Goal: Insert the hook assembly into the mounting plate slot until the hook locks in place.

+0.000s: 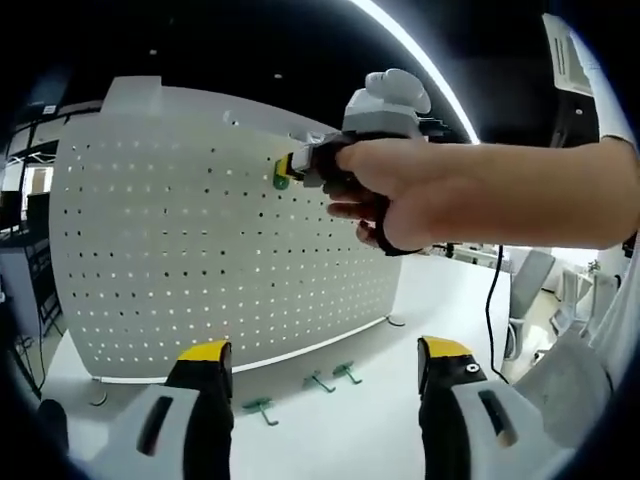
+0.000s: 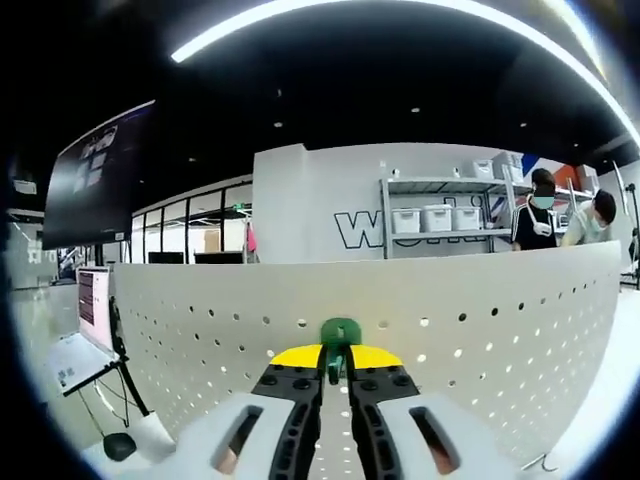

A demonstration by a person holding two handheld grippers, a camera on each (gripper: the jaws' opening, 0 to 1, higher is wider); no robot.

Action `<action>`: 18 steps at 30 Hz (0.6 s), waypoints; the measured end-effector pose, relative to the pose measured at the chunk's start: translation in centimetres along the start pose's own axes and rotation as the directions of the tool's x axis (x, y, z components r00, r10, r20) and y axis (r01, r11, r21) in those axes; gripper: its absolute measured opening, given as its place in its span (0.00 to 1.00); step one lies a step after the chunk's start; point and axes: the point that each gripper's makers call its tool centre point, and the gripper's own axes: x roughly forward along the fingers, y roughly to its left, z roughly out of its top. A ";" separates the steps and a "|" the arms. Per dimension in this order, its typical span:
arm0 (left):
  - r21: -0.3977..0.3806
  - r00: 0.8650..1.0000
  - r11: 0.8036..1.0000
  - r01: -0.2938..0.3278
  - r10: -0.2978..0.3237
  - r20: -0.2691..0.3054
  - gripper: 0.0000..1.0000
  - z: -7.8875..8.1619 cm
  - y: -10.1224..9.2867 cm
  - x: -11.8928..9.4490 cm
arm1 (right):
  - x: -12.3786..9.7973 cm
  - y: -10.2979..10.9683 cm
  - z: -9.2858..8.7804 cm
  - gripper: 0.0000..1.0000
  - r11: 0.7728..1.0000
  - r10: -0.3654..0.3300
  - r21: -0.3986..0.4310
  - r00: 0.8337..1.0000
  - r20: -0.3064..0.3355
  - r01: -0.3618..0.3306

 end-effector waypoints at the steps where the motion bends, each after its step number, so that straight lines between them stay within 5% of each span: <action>1: -0.004 1.000 1.000 -0.003 0.003 0.004 0.78 0.1 0.0 0.0 | 0.0 0.1 0.0 0.11 1.000 0.006 -0.004 1.000 -0.001 -0.006; 18: 0.003 1.000 1.000 -0.016 0.016 -0.008 0.78 -0.1 0.0 -0.1 | -1.0 1.6 0.2 0.43 0.991 0.133 -0.009 0.991 0.014 -0.133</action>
